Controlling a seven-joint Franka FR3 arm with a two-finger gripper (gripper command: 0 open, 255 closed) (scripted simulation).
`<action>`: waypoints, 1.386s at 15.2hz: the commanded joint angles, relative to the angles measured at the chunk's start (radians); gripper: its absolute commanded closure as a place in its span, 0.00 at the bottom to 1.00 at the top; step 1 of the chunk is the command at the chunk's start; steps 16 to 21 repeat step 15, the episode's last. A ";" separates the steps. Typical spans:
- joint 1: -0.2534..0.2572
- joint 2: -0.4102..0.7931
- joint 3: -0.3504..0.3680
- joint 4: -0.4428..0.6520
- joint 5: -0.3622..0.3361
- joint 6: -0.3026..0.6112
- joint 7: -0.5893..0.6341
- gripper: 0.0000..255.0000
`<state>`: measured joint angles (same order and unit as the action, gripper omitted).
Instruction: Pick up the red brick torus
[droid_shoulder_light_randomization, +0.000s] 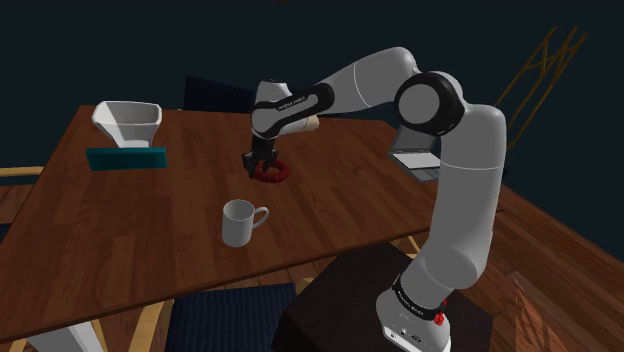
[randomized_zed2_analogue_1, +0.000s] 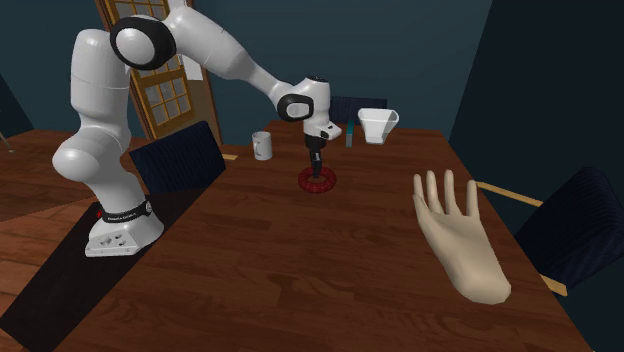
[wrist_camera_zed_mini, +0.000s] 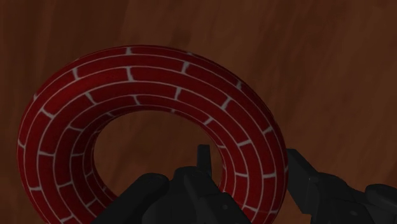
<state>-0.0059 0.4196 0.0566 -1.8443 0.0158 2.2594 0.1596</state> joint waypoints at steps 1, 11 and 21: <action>0.000 -0.014 0.000 0.007 0.000 -0.020 0.001 1.00; -0.001 -0.079 0.002 0.054 0.003 -0.132 0.002 1.00; -0.002 -0.091 0.002 0.067 0.003 -0.157 0.002 1.00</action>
